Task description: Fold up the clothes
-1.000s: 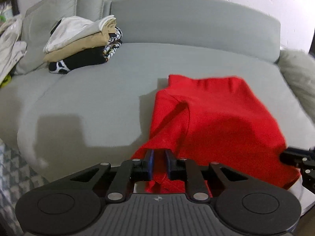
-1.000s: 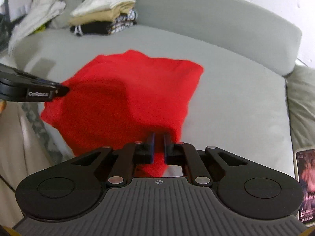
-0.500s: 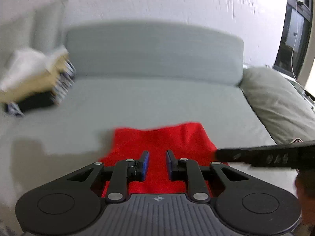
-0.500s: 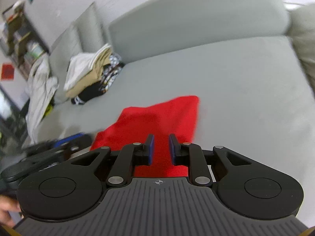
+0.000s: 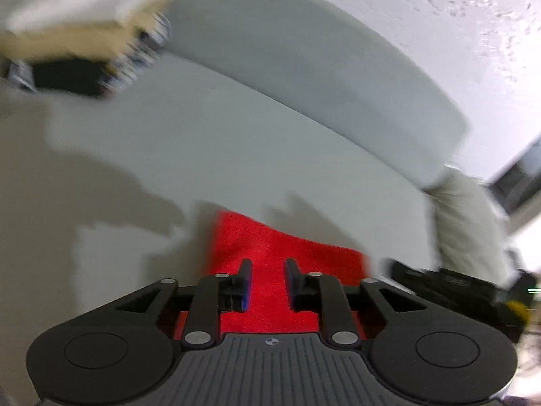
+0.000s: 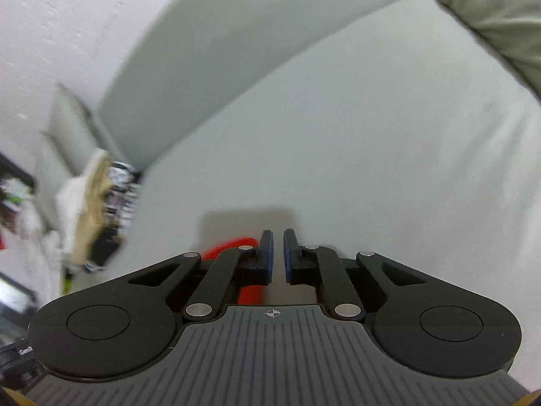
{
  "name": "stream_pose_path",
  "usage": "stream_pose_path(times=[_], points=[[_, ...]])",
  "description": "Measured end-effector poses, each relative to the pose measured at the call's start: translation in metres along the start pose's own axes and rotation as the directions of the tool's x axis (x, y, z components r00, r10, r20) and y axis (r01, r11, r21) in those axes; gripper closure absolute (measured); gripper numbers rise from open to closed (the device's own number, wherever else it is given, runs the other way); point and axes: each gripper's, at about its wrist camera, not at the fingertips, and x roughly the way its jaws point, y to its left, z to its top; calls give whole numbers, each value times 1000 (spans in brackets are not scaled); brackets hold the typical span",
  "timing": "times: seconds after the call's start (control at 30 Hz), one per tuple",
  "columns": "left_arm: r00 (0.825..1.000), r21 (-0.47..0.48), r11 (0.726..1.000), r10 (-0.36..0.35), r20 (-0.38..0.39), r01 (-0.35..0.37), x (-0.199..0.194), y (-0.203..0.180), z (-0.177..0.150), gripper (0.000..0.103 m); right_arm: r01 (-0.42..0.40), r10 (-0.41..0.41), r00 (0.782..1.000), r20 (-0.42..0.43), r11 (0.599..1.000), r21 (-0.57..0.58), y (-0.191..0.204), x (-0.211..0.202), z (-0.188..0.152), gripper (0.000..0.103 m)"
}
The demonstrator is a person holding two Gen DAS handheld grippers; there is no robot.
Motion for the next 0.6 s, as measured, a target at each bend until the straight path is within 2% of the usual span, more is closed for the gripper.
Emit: stream_pose_path(times=[0.07,0.13,0.2,0.27,0.3,0.33,0.37,0.43,0.47,0.57,0.6], points=[[999,-14,999,-36,-32,36,20,1,3,79,-104,104,994,-45,995,14,8,5,-1,90],[1000,-28,999,-18,-24,17,47,7,6,84,-200,199,971,-131,980,3,22,21,-5,90],[1000,-49,999,18,3,-18,66,18,6,87,-222,220,953,-210,975,13,29,49,-11,90],[996,-93,994,69,57,-63,75,35,5,98,-229,226,932,-282,973,24,35,78,-18,89],[992,-121,990,90,87,-79,76,43,4,96,-191,189,942,-278,981,23,32,86,-18,102],[989,-151,985,100,112,-83,73,49,2,96,-163,166,954,-249,986,34,24,89,-16,103],[984,-184,979,115,134,-89,69,55,-1,96,-164,177,962,-209,983,78,12,89,-13,103],[973,-220,968,162,165,-124,62,62,-2,96,-99,109,988,-105,990,99,-1,79,-7,103],[964,-231,960,199,175,-156,56,63,-4,98,-66,73,995,-70,993,103,-6,74,-5,103],[943,-245,948,257,213,-203,26,63,-13,98,22,-22,1000,4,993,117,-20,58,0,103],[941,-246,948,258,220,-203,14,62,-16,97,52,-55,998,23,992,116,-22,51,0,102]])
